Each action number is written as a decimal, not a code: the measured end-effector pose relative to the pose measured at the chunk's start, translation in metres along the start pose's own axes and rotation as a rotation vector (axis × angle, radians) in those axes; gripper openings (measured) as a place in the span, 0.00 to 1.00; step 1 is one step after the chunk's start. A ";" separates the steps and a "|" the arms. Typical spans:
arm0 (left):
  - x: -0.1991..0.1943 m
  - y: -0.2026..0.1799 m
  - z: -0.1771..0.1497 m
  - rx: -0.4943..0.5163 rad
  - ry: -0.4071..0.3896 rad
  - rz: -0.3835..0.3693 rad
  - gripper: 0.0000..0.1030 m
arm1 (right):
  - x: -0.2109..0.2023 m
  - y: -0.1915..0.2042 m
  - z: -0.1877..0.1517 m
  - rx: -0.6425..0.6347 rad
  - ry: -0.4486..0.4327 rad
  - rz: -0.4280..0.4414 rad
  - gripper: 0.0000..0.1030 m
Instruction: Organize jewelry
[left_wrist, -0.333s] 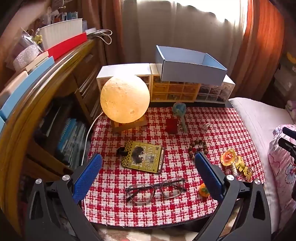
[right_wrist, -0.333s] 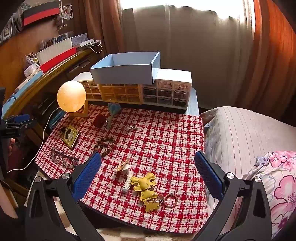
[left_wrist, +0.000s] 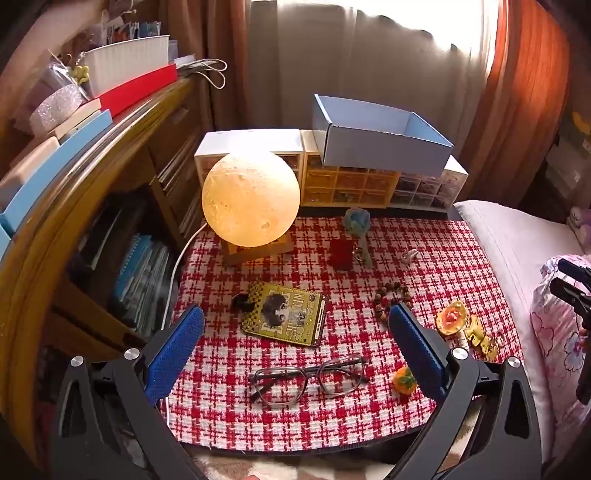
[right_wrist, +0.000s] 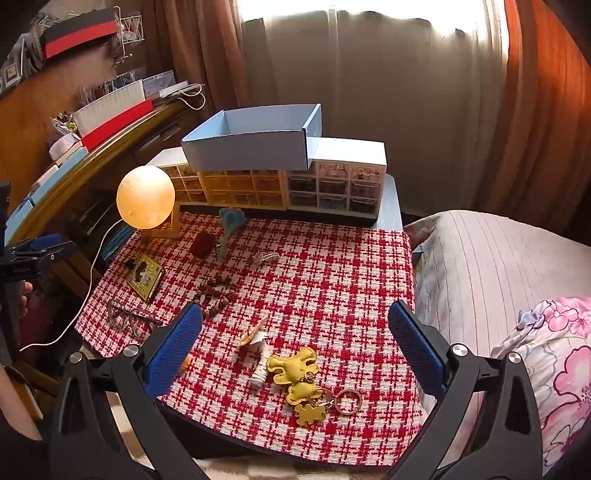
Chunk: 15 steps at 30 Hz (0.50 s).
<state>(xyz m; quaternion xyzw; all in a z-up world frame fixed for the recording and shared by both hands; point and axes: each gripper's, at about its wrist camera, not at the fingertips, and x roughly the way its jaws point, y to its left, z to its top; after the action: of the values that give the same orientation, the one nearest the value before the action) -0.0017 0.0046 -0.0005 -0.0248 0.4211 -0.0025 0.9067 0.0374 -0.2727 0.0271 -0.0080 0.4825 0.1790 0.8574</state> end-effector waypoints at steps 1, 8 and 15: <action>0.000 0.001 0.000 -0.002 0.000 0.001 0.97 | 0.000 0.001 0.000 -0.006 0.004 0.001 0.94; -0.005 0.000 0.000 0.008 -0.006 0.011 0.97 | 0.003 0.002 -0.002 -0.022 0.026 0.006 0.93; -0.010 -0.003 0.005 0.017 -0.015 -0.002 0.97 | 0.004 0.001 -0.002 -0.034 0.043 0.005 0.93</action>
<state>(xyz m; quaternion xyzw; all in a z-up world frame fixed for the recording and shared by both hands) -0.0041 0.0023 0.0101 -0.0177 0.4140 -0.0066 0.9101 0.0374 -0.2705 0.0234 -0.0250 0.4977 0.1890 0.8461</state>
